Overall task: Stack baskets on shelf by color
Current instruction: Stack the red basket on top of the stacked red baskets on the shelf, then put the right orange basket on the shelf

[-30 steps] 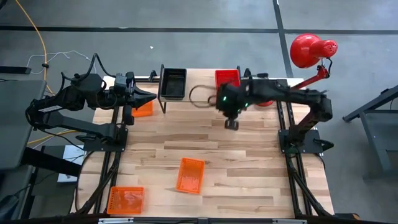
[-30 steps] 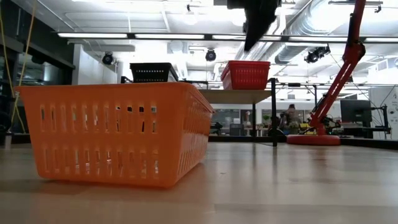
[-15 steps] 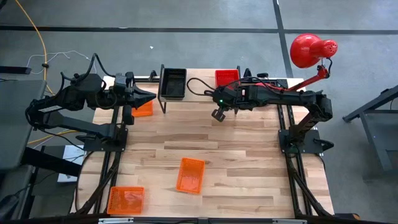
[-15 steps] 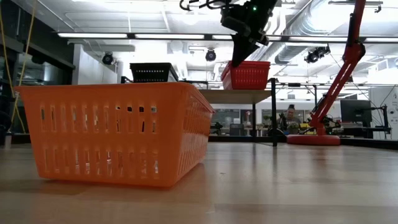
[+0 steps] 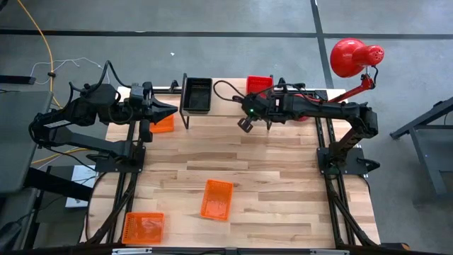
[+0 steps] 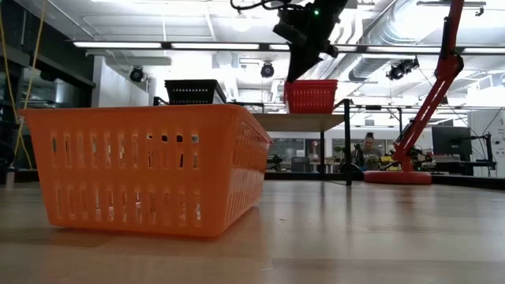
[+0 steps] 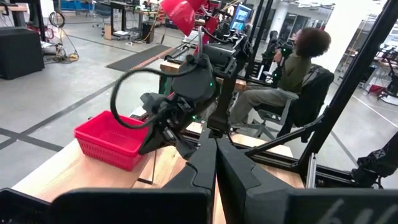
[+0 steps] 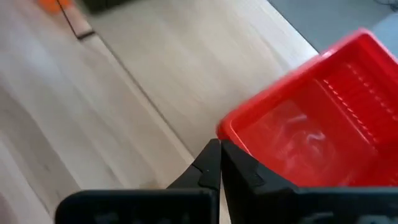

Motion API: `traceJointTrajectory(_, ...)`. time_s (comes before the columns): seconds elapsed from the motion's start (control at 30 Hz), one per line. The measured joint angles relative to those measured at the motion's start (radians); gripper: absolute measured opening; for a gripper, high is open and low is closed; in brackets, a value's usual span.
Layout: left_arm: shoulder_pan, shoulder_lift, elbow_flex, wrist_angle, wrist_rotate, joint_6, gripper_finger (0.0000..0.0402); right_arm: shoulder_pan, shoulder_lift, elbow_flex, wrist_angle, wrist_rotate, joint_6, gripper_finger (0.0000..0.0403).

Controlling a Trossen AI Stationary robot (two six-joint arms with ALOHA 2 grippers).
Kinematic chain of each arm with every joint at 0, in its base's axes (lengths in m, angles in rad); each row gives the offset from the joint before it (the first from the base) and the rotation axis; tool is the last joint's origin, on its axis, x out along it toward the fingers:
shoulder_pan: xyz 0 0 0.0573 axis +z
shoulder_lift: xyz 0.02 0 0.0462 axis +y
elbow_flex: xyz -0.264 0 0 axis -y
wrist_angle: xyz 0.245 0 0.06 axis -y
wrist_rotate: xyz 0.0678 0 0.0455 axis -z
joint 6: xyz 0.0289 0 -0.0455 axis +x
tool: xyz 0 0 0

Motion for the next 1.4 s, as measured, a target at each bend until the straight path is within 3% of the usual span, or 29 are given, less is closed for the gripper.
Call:
traceJointTrajectory(0.17, 0.0, 0.0, 0.0, 0.0, 0.003, 0.0, 0.0, 0.009, -0.031, 0.0, 0.062, -0.2, -0.065, 0.0)
traceJointTrajectory(0.33, 0.0, -0.002, 0.0, -0.001, 0.049, 0.0, 0.0, 0.089, -0.081, 0.003, 0.049, -0.631, -0.038, 0.0)
traceJointTrajectory(0.4, 0.0, -0.002, 0.0, -0.001, 0.063, 0.0, 0.0, 0.143, -0.078, 0.0, 0.014, -0.701, 0.007, 0.0)
traceJointTrajectory(0.6, 0.0, -0.002, 0.0, -0.001, 0.064, 0.0, 0.0, 0.325, -0.069, -0.145, 0.067, -0.677, 0.174, 0.0031)
traceJointTrajectory(0.87, 0.0, -0.002, 0.0, -0.001, 0.064, 0.0, 0.0, 0.54, -0.069, -0.348, 0.378, -0.681, 0.756, 0.0159)
traceJointTrajectory(0.97, 0.0, -0.002, 0.0, -0.001, 0.064, 0.0, 0.0, 0.609, -0.058, -0.376, 0.468, -0.582, 1.043, 0.0189)
traceJointTrajectory(1.13, 0.0, -0.002, 0.0, -0.001, 0.064, 0.0, 0.0, 0.678, 0.0, -0.366, 0.491, -0.37, 1.402, 0.0198)
traceJointTrajectory(1.23, 0.0, -0.002, 0.0, -0.001, 0.081, 0.0, 0.0, 0.693, 0.051, -0.334, 0.497, -0.286, 1.512, 0.0198)
traceJointTrajectory(1.4, 0.0, -0.002, 0.0, 0.0, 0.113, 0.0, 0.0, 0.675, 0.162, -0.284, 0.488, -0.199, 1.55, 0.0199)
